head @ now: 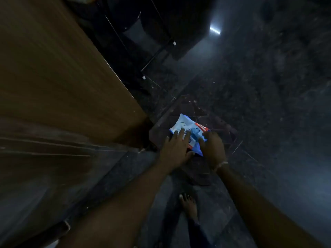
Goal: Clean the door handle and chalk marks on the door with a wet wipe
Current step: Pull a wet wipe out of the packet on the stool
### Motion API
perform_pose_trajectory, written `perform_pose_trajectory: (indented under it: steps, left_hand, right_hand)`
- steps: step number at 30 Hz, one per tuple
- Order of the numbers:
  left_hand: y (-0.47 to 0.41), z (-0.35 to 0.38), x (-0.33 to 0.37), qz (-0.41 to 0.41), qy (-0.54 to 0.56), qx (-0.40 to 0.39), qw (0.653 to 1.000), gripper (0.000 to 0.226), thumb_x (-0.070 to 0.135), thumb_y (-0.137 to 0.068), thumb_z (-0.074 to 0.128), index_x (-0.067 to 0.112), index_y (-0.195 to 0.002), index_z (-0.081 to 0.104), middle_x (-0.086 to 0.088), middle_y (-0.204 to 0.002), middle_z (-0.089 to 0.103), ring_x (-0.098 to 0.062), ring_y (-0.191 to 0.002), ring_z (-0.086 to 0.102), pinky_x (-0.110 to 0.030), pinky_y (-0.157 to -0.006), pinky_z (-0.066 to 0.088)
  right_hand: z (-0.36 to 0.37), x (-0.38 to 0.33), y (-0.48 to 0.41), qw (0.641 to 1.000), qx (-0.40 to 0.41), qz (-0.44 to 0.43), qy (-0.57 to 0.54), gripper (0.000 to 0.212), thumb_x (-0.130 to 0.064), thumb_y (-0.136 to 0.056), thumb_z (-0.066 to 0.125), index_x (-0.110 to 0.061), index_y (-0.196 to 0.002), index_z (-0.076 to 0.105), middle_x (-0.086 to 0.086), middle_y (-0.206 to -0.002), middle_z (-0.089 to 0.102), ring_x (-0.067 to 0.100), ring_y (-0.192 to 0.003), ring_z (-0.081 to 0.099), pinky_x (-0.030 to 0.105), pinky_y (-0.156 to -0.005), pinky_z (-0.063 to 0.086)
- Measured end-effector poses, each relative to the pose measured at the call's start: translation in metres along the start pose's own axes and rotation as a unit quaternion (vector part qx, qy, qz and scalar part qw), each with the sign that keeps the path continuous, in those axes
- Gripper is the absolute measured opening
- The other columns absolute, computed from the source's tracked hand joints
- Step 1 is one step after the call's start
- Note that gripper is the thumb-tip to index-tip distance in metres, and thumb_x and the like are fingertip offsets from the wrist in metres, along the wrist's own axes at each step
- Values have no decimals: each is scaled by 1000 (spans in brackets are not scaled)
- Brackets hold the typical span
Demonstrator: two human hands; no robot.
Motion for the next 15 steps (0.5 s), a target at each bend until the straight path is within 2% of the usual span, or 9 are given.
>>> perform_pose_trajectory:
  steps: [4,8,11,15]
  left_hand:
    - [-15,13,4,2,-8,-35,999,77,52,-93,52,17,-155,22,-8,-162,22,-35,-147,28,-56,-108,37]
    - [-22,15,9,7,-18,-45,999,73,49,-93,52,16,-153,26,-8,-160,27,-34,-143,33,-54,-101,43]
    - [-21,0,14,9,-1,-20,1000,70,44,-92,54,17,-152,31,-8,-154,36,-31,-137,41,-50,-95,49]
    - [-15,-30,24,12,60,44,997,62,36,-89,60,17,-145,41,-7,-141,48,-29,-124,53,-47,-88,54]
  right_hand:
    - [16,8,-17,999,-45,29,9,28,-20,-92,64,-8,-116,68,16,-122,56,30,-107,60,32,-87,48]
    - [12,18,-17,999,-3,35,-30,18,-14,-86,71,-5,-101,75,18,-109,59,29,-98,60,21,-77,37]
    - [1,28,-13,991,21,69,-116,15,-16,-80,78,-5,-90,75,13,-97,66,23,-87,63,26,-73,44]
    - [-17,25,-5,968,-6,88,-233,5,-9,-81,74,-7,-78,70,3,-73,69,12,-64,63,29,-63,49]
Point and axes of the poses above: each hand's wrist, its own y-axis away from the middle knuckle, its own z-axis out of the palm, x = y × z, the point moved 6 cm from there along -y, towards the middle knuckle
